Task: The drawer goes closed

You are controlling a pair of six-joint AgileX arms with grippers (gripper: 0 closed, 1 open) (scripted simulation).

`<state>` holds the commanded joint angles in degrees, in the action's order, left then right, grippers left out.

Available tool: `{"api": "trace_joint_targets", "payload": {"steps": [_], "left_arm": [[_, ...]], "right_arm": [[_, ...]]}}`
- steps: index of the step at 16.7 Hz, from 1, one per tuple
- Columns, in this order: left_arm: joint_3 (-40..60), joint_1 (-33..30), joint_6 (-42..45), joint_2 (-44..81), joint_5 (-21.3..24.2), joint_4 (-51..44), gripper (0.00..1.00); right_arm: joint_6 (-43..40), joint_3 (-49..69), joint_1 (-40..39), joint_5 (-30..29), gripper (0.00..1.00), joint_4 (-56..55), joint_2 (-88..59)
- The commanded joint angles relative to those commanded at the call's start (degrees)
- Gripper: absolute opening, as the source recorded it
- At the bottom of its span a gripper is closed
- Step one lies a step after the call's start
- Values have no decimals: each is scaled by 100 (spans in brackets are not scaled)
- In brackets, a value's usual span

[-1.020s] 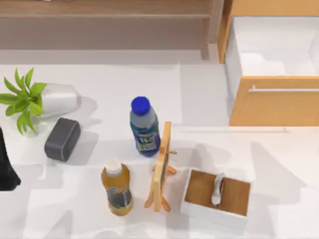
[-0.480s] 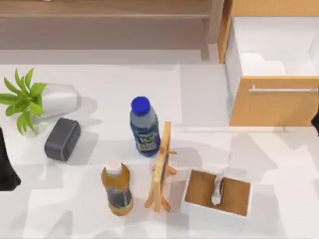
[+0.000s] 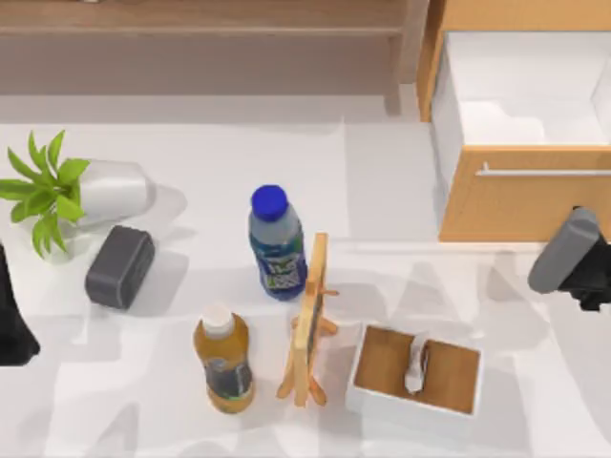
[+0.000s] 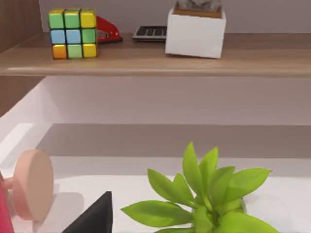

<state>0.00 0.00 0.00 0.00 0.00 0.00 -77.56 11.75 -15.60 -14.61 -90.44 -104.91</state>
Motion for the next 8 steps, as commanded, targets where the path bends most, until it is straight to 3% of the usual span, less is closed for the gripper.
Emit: {"api": "trace_joint_targets", "payload": {"steps": [4, 8], "left_arm": [[0, 0, 0, 0, 0, 0, 100], [0, 0, 0, 0, 0, 0, 100]], "right_arm": [[-973, 42, -362, -595, 100, -864, -707], [-1154, 57, -425, -709, 100, -1024, -840]]}}
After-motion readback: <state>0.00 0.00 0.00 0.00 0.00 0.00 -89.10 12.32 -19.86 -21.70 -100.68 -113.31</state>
